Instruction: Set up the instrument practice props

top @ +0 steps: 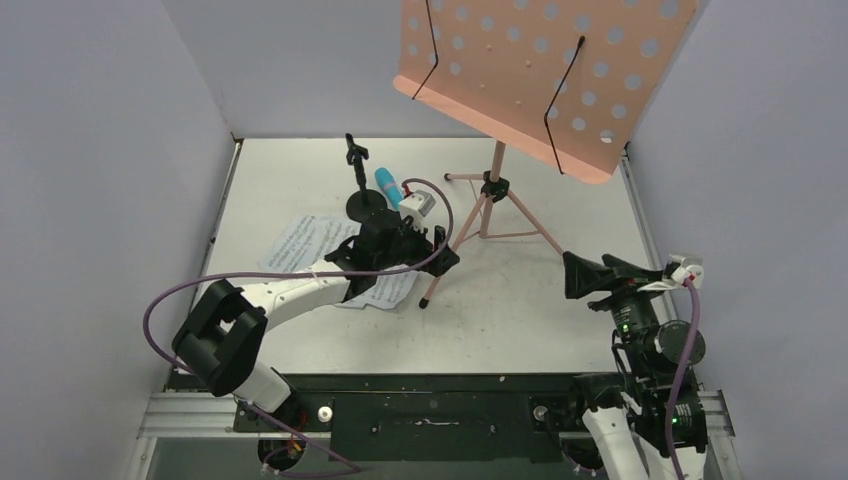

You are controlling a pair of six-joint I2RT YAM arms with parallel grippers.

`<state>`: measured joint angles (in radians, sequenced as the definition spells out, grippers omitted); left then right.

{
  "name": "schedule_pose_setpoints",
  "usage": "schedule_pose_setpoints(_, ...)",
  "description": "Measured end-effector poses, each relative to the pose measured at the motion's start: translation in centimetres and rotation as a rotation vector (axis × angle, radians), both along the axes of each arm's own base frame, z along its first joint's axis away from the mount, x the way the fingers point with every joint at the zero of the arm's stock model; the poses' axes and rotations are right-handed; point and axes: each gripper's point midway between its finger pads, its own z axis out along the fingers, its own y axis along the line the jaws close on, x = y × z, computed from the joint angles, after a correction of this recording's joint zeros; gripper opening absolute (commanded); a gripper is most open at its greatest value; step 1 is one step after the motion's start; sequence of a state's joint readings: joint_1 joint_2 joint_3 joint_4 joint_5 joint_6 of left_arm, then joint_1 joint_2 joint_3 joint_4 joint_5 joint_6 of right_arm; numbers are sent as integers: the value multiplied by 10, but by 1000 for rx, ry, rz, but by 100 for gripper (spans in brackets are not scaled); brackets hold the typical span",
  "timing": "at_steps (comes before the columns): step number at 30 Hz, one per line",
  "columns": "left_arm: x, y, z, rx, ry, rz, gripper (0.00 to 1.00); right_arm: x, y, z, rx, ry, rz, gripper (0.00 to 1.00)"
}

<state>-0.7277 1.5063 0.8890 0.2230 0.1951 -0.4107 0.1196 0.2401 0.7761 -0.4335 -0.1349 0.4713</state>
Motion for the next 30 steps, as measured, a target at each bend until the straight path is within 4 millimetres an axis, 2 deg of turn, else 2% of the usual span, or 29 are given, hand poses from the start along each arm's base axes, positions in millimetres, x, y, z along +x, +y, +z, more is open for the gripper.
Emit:
schedule_pose_setpoints(3,0,-7,-9,9,-4,-42,76,0,8,-33,34,54,42,90)
schedule_pose_setpoints(10,-5,-10,-28,43,11,-84,67,17,26,-124,74,286,113,90)
schedule_pose_setpoints(15,-12,-10,-45,68,33,-103,62,34,32,-170,95,454,115,90)
schedule_pose_setpoints(17,-17,-11,-54,85,43,-112,55,42,34,-185,104,506,119,90)
schedule_pose_setpoints(20,-21,-13,-66,114,51,-117,51,50,37,-199,108,550,121,90)
schedule_pose_setpoints(22,-21,-14,-72,134,49,-106,47,57,38,-201,108,552,124,90)
schedule_pose_setpoints(27,-19,-10,-79,155,35,-66,33,78,44,-204,104,534,151,90)
schedule_pose_setpoints(30,-17,-8,-82,177,20,-37,26,89,47,-216,97,561,159,90)
